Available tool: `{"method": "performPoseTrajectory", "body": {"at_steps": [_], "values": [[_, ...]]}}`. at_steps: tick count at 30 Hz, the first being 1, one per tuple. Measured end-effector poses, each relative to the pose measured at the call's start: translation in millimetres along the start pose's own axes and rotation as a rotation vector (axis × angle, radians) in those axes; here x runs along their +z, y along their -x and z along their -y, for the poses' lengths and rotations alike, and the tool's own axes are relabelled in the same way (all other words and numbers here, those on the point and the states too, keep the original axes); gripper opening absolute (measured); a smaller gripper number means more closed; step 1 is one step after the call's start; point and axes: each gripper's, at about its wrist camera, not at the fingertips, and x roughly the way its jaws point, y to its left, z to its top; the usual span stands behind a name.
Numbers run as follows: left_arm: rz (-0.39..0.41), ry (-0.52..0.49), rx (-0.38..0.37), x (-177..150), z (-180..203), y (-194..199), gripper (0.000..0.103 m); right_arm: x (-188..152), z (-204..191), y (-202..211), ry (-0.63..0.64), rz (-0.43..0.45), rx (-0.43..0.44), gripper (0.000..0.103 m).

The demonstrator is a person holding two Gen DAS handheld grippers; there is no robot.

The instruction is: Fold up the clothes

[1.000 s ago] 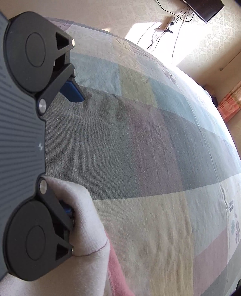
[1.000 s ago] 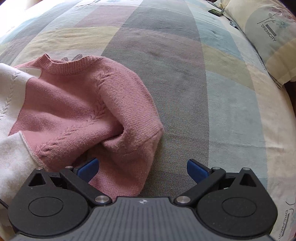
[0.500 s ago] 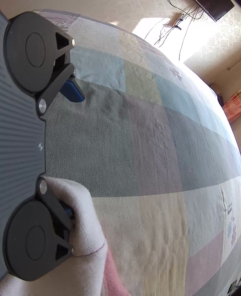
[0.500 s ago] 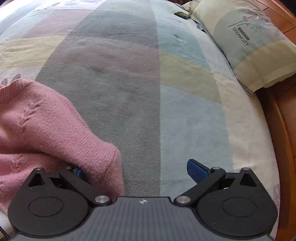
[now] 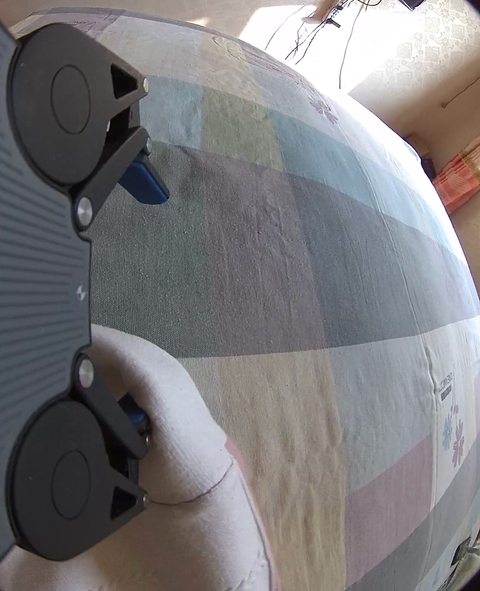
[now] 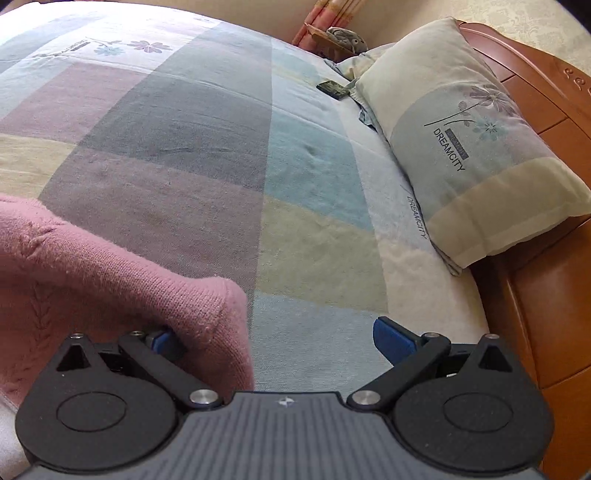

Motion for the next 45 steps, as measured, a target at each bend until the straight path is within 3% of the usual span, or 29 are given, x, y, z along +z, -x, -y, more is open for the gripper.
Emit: {"method": "performPoseTrajectory", "body": {"at_steps": [8,12,15,19,25,27,38,39,45], "values": [[-0.043,0.055,-0.095,-58,2,27,0.102,-47,-10,34,-0.055,-0.037,0.109,0.103],[-0.095,0.146,-0.188,-91,5,38,0.102,-84,-8,43,-0.098,-0.116,0.124,0.103],[-0.117,0.206,-0.246,-106,14,41,0.102,-107,0,35,-0.215,-0.166,0.177,0.103],[-0.149,0.191,-0.248,-115,31,35,0.102,-120,9,18,-0.361,-0.159,0.230,0.103],[-0.179,0.165,-0.202,-123,28,37,0.102,-122,37,6,-0.327,-0.149,0.016,0.103],[-0.188,0.158,-0.193,-125,24,39,0.102,-123,51,0,-0.302,-0.146,0.007,0.103],[-0.168,0.119,-0.188,-123,31,53,0.102,-83,76,5,0.196,0.051,-0.370,0.103],[-0.167,0.121,-0.193,-123,32,52,0.102,-80,76,6,0.189,0.049,-0.355,0.103],[-0.161,0.096,-0.238,-122,44,54,0.102,-89,68,6,0.041,-0.005,-0.038,0.103]]}}
